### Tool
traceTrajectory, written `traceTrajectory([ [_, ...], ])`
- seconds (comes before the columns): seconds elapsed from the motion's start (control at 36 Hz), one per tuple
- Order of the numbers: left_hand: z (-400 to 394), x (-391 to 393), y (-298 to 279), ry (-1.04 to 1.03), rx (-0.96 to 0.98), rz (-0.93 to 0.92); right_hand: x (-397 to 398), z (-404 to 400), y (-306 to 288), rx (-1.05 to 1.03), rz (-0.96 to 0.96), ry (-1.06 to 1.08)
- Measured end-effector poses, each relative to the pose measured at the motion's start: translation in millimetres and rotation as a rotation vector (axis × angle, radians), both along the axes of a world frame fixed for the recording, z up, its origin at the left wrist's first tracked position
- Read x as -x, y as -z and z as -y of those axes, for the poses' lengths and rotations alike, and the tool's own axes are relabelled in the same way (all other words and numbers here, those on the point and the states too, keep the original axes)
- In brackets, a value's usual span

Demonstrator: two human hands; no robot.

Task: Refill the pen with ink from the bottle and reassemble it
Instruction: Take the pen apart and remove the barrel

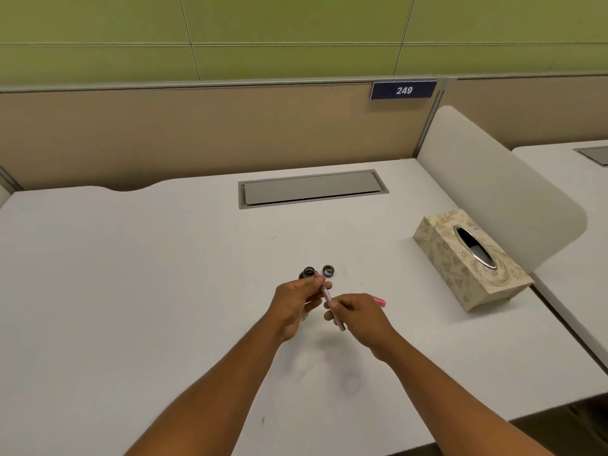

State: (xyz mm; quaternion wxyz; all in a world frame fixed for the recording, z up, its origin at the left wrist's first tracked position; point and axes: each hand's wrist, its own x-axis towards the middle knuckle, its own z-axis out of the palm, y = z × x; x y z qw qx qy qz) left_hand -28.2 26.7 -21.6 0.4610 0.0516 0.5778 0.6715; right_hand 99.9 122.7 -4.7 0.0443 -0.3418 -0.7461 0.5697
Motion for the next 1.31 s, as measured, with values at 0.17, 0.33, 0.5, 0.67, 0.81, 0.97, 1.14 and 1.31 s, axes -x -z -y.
traceTrajectory([
  [0.17,-11.8,-4.2,6.7,-0.094,0.015,0.021,3.0,-1.7,10.8,-0.116,0.010,0.084],
  [0.33,-22.7,-4.7,6.3,-0.160,0.030,0.030,6.3,-13.7,13.4,-0.135,-0.013,0.097],
  [0.5,-30.3,-8.9,3.6,-0.199,0.026,0.031,3.2,-36.0,7.5,0.055,-0.020,-0.001],
  [0.67,-38.1,-13.0,1.8,-0.233,0.036,0.026,2.5,-53.8,2.3,0.155,0.051,-0.073],
  [0.81,-44.2,-15.4,0.6,-0.244,0.019,0.031,1.5,-62.2,7.0,0.211,-0.012,-0.060],
  [0.97,-49.5,-12.4,0.0,-0.233,0.009,0.007,3.0,-67.4,9.0,0.271,-0.033,-0.010],
  [1.14,-53.0,-7.9,1.6,-0.216,0.023,-0.013,4.8,-67.8,0.6,0.297,0.013,-0.068],
  [1.31,-52.1,-4.5,1.8,-0.198,0.014,-0.027,6.6,-65.5,3.6,0.292,-0.047,-0.037],
])
